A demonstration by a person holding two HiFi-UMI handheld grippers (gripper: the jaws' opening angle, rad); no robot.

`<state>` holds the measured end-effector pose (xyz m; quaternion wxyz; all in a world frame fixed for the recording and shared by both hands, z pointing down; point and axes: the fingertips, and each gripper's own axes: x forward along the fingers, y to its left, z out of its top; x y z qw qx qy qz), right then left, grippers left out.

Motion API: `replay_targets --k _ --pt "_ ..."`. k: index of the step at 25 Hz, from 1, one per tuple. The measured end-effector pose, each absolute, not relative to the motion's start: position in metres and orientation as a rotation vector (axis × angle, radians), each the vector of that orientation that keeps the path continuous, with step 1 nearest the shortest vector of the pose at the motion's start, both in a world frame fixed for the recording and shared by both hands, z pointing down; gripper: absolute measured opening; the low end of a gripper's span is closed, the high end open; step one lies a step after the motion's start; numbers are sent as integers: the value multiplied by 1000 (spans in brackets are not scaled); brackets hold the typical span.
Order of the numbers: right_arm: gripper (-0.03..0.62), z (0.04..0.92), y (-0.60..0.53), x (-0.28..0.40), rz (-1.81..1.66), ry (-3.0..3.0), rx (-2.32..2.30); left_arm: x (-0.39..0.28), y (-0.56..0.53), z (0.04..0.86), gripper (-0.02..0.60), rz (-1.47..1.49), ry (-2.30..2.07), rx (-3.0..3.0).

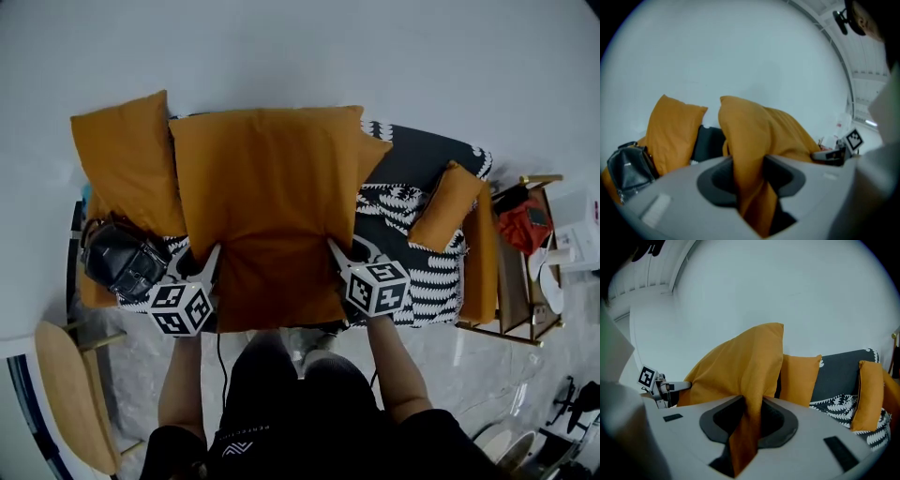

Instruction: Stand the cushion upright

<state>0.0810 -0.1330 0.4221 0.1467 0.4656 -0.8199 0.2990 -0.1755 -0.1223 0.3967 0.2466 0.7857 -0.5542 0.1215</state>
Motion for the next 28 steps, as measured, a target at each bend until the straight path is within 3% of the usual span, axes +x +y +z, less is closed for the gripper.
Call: replay_targets --k 13,28 --pt "92 418 -221 12 801 -2356 1440 -245 -214 397 179 292 -1515 2183" --pt "92 432 -287 -8 806 -2389 1491 -266 -283 406 178 254 -1608 2193"
